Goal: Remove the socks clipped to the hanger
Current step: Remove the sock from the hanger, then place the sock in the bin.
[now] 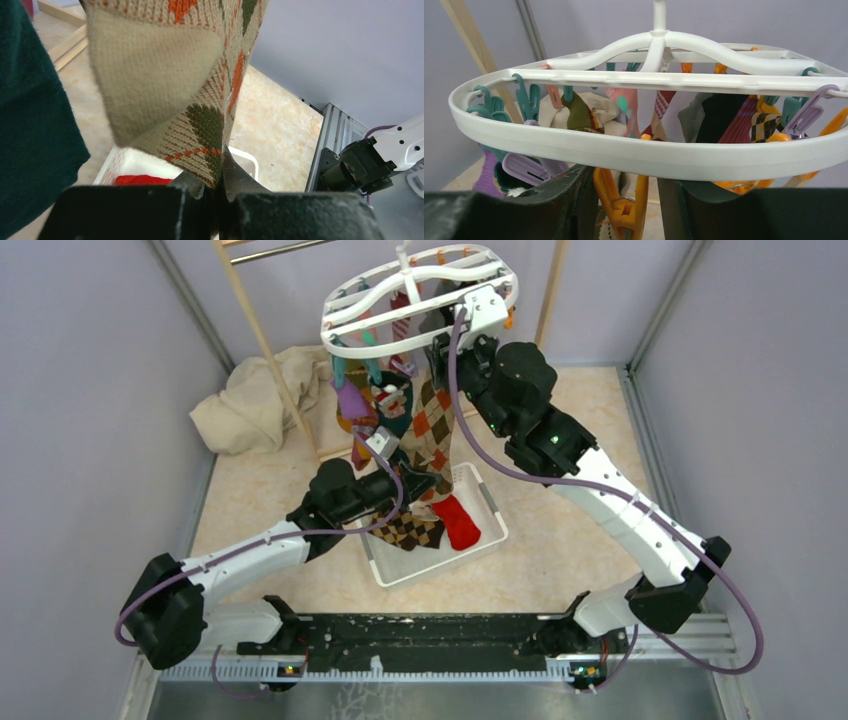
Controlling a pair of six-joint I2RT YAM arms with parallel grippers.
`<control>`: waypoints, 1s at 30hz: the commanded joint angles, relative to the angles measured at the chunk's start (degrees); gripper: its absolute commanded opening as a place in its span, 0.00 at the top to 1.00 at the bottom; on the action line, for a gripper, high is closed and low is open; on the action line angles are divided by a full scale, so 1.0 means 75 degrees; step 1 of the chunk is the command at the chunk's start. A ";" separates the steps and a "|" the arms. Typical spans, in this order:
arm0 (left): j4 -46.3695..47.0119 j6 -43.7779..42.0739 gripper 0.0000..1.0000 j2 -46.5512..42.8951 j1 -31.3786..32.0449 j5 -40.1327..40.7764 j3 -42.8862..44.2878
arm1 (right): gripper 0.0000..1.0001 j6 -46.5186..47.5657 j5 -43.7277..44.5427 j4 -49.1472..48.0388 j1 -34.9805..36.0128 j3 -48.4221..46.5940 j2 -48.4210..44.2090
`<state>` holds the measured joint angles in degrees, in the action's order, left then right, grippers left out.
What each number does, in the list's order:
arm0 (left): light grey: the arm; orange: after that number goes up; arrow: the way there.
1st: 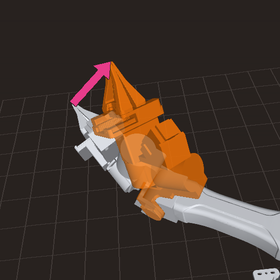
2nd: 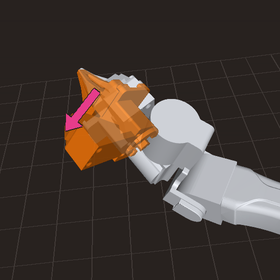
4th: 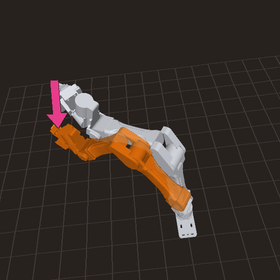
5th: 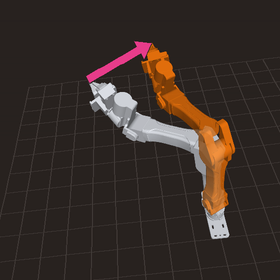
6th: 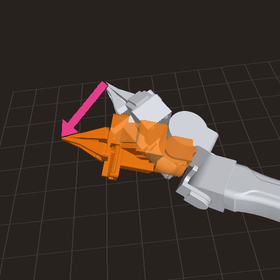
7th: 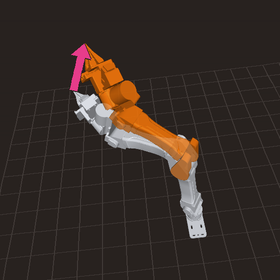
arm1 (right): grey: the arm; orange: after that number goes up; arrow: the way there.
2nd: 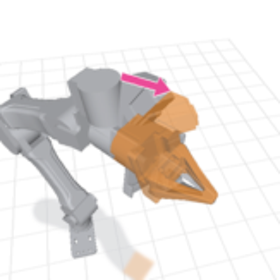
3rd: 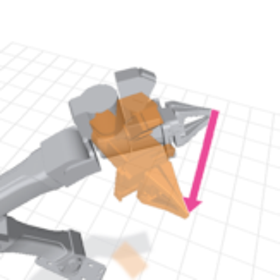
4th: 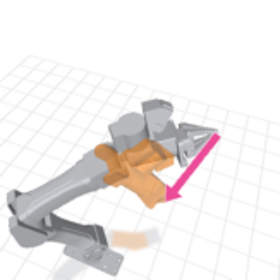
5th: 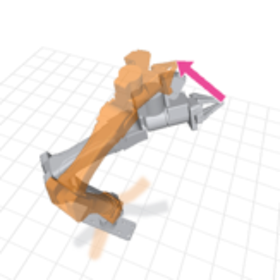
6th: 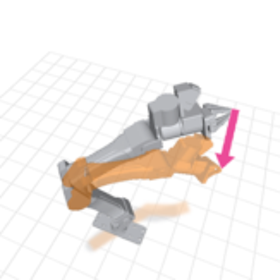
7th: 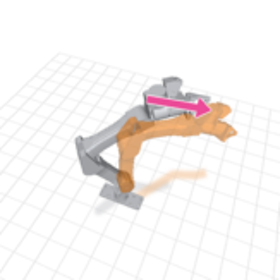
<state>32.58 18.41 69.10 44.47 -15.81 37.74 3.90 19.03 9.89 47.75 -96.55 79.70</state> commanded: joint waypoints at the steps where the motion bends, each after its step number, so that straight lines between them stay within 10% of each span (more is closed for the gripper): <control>1: 0.0063 0.0018 0.99 -0.0082 -0.0023 0.0046 -0.0088 | 0.62 0.0112 -0.0023 -0.0452 0.0091 -0.0458 0.0018; 8: 0.0019 -0.0027 0.99 -0.0110 -0.0023 0.0077 -0.0054 | 0.94 0.0104 -0.0082 -0.0384 0.0114 -0.0360 -0.0011; 15: -0.0290 0.0030 0.99 -0.0110 -0.0023 -0.0021 0.0126 | 0.97 0.0038 -0.0028 -0.0371 0.0114 -0.0050 -0.0221; 21: -0.1211 0.0183 0.99 -0.0063 -0.0023 -0.0250 0.0470 | 0.31 -0.0237 0.0086 -0.0383 0.0113 0.0717 -0.0710; 30: -0.0789 0.0603 0.98 0.0230 0.0039 -0.0493 0.0015 | 0.24 -0.1134 0.0604 -0.0400 0.0116 0.2465 -0.1942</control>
<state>24.05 21.10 69.32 44.49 -17.76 39.22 -0.67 20.56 9.43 48.01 -80.86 70.28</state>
